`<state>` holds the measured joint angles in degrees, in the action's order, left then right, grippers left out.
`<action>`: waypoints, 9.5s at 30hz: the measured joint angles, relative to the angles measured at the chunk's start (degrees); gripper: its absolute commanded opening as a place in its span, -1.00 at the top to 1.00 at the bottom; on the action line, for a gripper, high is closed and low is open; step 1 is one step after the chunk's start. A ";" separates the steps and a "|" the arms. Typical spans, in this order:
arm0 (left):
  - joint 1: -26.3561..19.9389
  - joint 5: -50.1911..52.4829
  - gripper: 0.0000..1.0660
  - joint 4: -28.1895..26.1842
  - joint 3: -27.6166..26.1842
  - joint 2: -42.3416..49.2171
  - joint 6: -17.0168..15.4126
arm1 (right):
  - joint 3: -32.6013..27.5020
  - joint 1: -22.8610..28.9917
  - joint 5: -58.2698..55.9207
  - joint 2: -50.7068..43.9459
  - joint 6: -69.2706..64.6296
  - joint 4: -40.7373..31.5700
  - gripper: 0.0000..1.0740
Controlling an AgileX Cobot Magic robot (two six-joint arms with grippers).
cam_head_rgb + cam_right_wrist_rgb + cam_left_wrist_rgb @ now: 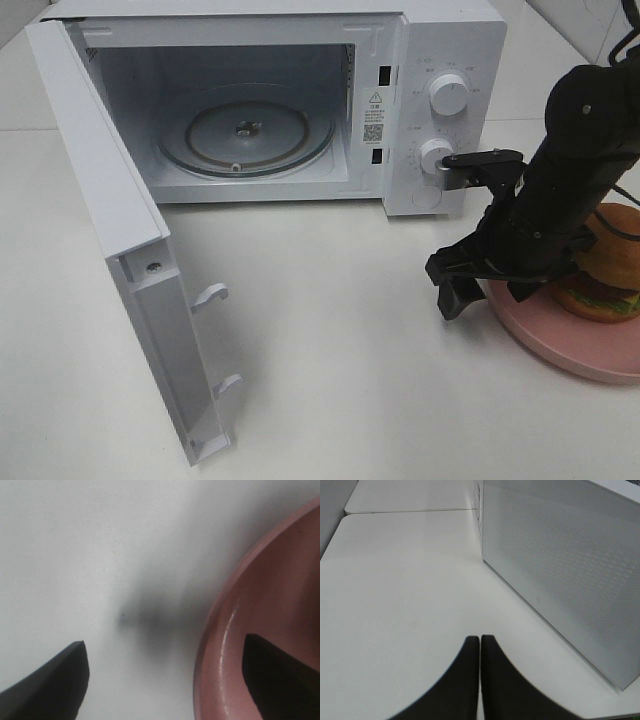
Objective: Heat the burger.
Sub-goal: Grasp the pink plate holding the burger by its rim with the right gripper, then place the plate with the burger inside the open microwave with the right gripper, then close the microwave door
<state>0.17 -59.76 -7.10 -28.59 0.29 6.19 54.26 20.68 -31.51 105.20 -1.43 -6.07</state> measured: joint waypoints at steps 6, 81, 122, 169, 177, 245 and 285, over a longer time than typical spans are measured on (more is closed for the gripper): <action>0.00 0.00 1.00 0.00 0.00 0.00 0.00 | 0.69 0.00 0.40 2.41 0.00 1.15 -0.42; 0.00 0.00 1.00 0.00 0.00 0.00 0.00 | -12.49 10.77 -1.55 -13.41 3.55 22.98 1.00; 0.00 0.00 1.00 0.00 0.00 0.00 0.00 | -17.76 28.25 11.52 -19.31 21.54 32.77 1.00; 0.00 0.00 1.00 0.00 0.00 0.00 0.00 | -3.90 24.98 31.51 -3.38 47.56 34.15 1.00; 0.00 0.00 1.00 0.00 0.00 0.00 0.00 | 1.66 24.41 30.83 0.69 50.53 34.15 1.00; 0.00 0.00 1.00 0.00 0.00 0.00 0.00 | 41.65 17.13 8.31 21.03 57.41 1.83 -0.08; 0.00 0.00 1.00 0.00 0.00 0.00 0.00 | 41.77 17.13 -37.41 10.89 3.95 1.95 -0.17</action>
<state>0.17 -59.76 -7.10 -28.59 0.29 6.19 96.03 37.82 -68.93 116.08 2.52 -4.13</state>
